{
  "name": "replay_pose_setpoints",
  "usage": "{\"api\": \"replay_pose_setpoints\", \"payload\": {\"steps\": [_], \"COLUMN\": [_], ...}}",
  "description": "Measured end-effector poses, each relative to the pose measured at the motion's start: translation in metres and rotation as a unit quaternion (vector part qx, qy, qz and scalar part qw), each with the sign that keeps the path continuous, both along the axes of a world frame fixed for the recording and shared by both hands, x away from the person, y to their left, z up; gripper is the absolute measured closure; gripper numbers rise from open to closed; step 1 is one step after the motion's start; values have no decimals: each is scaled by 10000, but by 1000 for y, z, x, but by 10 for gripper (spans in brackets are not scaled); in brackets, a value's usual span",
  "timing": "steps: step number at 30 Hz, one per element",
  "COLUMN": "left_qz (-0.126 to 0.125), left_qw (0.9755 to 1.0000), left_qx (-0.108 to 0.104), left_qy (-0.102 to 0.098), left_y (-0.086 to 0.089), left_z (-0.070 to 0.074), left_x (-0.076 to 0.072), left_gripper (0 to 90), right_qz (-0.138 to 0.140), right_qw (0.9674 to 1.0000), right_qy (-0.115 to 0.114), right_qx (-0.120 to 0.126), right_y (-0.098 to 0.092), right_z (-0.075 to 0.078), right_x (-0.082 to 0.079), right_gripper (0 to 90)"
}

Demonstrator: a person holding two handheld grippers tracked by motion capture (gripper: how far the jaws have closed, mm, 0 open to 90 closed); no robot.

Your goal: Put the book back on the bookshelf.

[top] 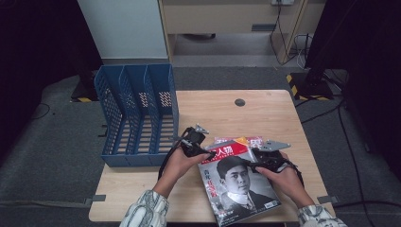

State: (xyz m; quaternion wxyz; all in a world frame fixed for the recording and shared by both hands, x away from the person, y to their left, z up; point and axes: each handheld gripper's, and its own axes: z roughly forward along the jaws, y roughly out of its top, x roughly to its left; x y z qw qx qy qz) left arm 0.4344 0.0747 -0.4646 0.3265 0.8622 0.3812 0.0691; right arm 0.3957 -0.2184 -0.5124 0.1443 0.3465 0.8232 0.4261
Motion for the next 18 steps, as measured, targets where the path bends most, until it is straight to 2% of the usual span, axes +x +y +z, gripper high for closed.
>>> {"api": "replay_pose_setpoints", "payload": {"steps": [4, 7, 12, 18], "left_qz": [-108, -38, -73, -68], "left_qw": [9997, 9993, 9987, 9980], "left_qx": [129, 267, 269, 70], "left_qy": [186, 267, 433, 628], "left_y": [-6, -7, -8, -8], "left_z": [-8, -14, -22, -27], "left_x": [9, 14, 19, 23], "left_gripper": [197, 186, 172, 152], "right_qz": [2, 8, -6, -18], "right_qw": [10000, 10000, 10000, 10000], "right_qy": [-13, -28, -19, -31], "right_qx": [14, 16, 38, 47], "right_y": [0, -1, 0, 0], "right_z": [0, -1, -1, -1], "right_x": [0, 0, -1, -1], "right_gripper": [329, 329, 328, 328]}}
